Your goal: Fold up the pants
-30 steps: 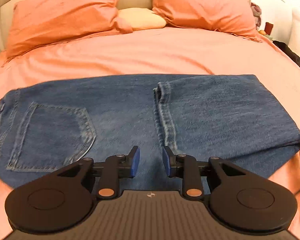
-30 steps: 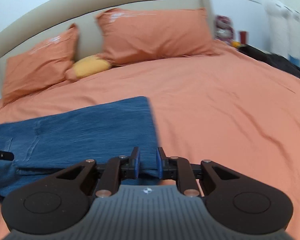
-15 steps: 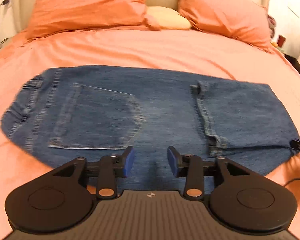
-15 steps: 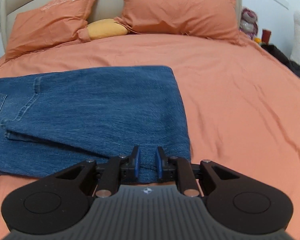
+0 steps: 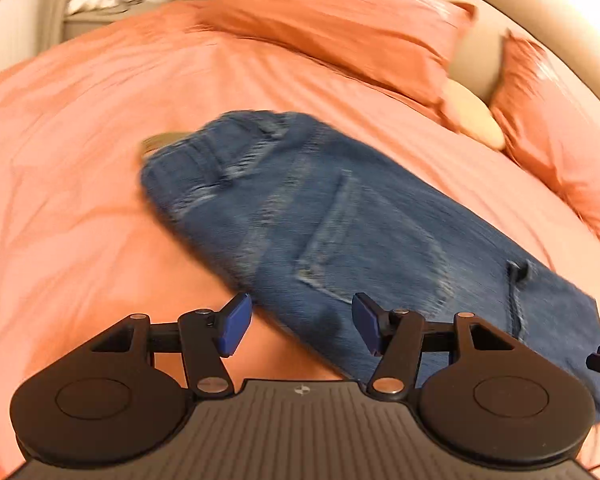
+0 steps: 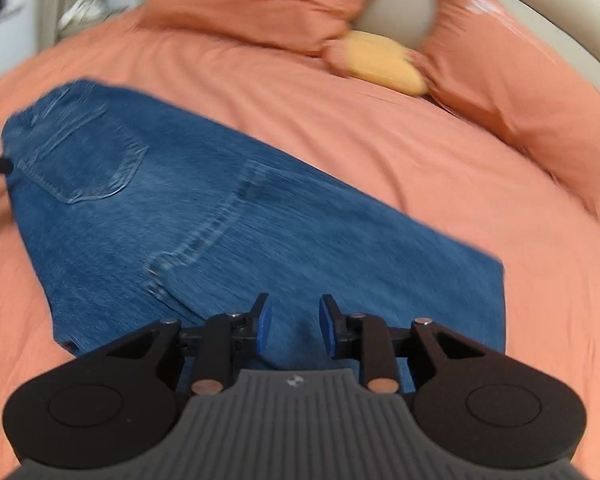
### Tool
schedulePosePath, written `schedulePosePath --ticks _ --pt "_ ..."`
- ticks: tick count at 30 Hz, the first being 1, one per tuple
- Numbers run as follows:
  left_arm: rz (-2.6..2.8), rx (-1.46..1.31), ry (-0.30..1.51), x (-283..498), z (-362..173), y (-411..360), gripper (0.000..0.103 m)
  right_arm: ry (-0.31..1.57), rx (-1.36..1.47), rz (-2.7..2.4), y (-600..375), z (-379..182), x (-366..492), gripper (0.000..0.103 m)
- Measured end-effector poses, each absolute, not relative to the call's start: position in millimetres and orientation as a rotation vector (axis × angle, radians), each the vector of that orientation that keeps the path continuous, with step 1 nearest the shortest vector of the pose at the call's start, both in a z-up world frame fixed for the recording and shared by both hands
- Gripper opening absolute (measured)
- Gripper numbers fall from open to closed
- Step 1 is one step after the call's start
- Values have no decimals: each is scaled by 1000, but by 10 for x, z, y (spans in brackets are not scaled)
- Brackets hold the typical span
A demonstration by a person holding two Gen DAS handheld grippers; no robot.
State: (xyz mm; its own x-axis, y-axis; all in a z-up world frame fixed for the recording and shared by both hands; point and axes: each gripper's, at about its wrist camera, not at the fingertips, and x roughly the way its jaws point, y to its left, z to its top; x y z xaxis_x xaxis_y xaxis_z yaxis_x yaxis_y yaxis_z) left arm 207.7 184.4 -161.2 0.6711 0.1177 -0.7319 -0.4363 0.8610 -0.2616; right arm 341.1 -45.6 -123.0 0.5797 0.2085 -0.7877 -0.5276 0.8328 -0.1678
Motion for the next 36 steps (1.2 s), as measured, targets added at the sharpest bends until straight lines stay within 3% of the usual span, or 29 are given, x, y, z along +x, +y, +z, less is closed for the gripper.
schedulePosePath --ticks 7,13,19,20,22,28,36 --pt "367 -593 732 1995 -1649 2303 69 917 -649 601 91 -1224 3759 23" --pt "405 -798 700 1945 -1835 2678 71 939 -822 651 304 -1270 3992 31" --pt "415 -955 650 2083 -2076 2845 77 981 -850 800 430 -1355 4199 32" --pt "415 -974 639 2105 -2109 2856 77 984 -862 834 457 -1376 4223 33" --pt "409 -988 616 2145 -2163 2871 78 977 -916 884 519 -1424 4261 46" --pt "404 -968 577 2254 -2238 2897 78 983 -1037 989 636 -1591 4436 49" --pt "421 -871 569 2318 -2196 2816 52 1108 -987 1041 640 -1779 4724 53"
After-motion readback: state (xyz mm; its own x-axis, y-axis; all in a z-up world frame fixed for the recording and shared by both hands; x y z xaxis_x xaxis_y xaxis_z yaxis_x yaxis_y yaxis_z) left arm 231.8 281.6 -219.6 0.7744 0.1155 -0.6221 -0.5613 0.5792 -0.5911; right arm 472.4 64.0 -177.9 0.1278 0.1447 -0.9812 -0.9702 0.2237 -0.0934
